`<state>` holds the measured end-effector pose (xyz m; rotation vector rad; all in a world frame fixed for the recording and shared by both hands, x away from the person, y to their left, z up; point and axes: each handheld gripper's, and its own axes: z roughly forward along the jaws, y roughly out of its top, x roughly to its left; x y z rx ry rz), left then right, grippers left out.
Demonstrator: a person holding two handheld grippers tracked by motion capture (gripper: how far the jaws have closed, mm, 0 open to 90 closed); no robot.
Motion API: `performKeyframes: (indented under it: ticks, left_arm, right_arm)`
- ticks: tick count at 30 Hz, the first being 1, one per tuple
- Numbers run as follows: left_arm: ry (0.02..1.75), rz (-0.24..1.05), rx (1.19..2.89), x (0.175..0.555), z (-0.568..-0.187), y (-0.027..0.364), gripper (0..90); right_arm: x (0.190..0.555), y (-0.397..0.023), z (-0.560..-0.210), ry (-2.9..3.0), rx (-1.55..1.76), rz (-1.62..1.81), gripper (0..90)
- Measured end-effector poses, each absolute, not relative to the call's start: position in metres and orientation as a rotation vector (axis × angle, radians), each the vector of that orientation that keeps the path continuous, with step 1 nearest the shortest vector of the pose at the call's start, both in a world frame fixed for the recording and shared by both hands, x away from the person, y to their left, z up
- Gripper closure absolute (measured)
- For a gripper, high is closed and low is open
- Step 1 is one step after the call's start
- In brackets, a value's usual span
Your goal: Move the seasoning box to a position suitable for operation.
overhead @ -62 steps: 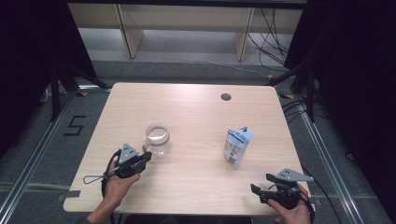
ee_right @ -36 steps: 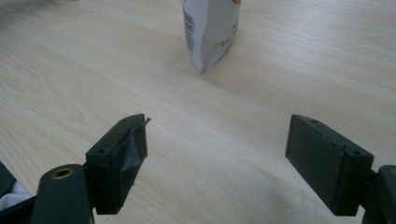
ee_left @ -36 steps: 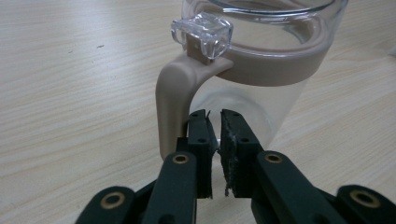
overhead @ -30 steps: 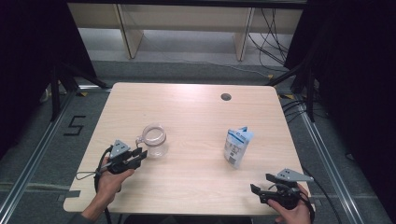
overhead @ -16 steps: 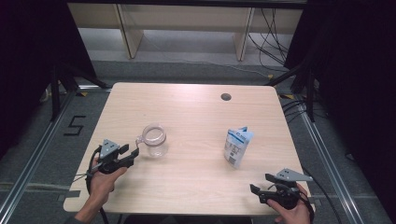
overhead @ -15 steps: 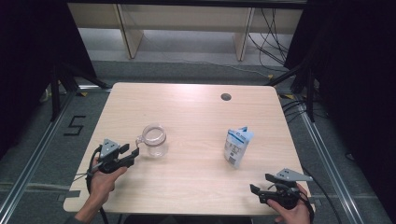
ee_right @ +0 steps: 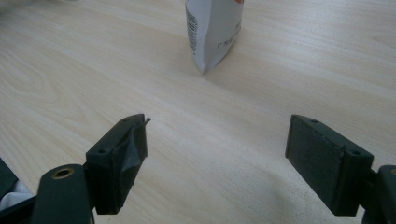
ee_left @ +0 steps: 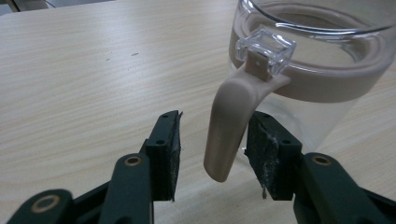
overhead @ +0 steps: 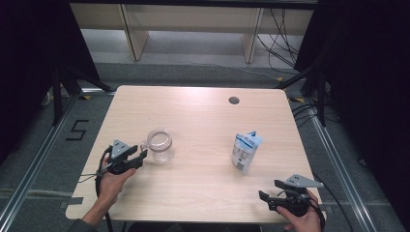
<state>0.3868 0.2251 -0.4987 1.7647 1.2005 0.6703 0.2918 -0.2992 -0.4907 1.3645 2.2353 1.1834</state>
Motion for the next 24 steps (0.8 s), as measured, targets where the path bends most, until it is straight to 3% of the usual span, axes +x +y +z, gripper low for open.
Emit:
performKeyframes:
  ticks: [5,10,24]
  left_arm:
    - [1.187,0.679,1.748,0.391,-0.499,0.223,61.6]
    - [1.17,0.695,1.749,0.389,-0.499,0.218,73.9]
    - [1.147,0.722,1.736,0.388,-0.501,0.215,75.5]
  right_arm:
    - [0.291,-0.299,-0.491,2.24,1.378,1.193,21.8]
    - [0.292,-0.299,-0.491,2.235,1.368,1.19,21.9]
    - [0.292,-0.299,-0.491,2.234,1.365,1.185,21.9]
